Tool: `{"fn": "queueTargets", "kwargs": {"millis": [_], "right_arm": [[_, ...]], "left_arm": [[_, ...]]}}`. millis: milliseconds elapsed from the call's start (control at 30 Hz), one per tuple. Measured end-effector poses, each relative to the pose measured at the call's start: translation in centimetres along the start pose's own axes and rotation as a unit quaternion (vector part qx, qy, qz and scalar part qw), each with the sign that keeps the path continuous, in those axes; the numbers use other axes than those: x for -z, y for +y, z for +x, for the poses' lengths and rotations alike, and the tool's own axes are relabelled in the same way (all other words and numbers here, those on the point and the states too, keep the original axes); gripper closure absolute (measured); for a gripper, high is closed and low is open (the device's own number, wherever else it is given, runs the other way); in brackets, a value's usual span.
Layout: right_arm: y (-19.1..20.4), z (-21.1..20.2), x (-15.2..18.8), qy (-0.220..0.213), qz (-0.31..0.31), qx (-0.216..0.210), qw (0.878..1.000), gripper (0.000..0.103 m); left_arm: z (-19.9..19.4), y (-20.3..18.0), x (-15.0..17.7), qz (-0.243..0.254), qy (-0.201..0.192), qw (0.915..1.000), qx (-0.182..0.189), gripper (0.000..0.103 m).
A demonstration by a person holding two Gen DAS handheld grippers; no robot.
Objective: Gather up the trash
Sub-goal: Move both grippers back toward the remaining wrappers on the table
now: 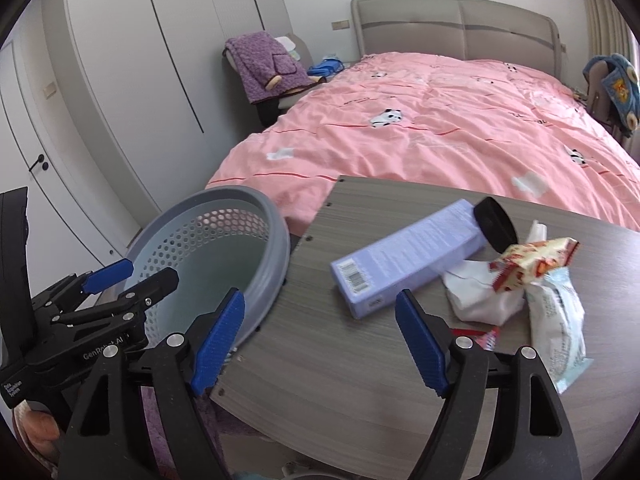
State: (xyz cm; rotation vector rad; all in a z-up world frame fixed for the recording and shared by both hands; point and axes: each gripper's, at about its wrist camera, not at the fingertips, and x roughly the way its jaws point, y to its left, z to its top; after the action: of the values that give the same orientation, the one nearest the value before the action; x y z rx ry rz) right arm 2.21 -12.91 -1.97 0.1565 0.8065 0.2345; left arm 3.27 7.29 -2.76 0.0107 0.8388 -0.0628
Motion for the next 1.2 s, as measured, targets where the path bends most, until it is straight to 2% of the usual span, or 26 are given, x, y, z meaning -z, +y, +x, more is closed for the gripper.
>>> {"fn": "queueTargets", "kwargs": {"millis": [333,667,800,1200], "right_arm": [[-6.7,-2.6,2.1,-0.002,0.048,0.05,0.998,0.025],[-12.8,-5.3,3.8,-0.013,0.089,0.103,0.991,0.025],[-14.9,-5.9,4.2,-0.015,0.106,0.113,0.988,0.022],[-17.6,-5.7,4.7,-0.001,0.104,0.129,0.986,0.02]], "left_arm": [[-0.2,-4.3,-0.4,0.03,0.003,0.999,0.031,0.029],[0.0,-10.1,-1.2,0.068,0.008,0.9955,0.066,0.029],[0.1,-12.2,-0.9,0.077,0.013,0.9941,0.075,0.029],[1.0,-15.5,0.5,0.093,0.03,0.9925,0.074,0.029]]}}
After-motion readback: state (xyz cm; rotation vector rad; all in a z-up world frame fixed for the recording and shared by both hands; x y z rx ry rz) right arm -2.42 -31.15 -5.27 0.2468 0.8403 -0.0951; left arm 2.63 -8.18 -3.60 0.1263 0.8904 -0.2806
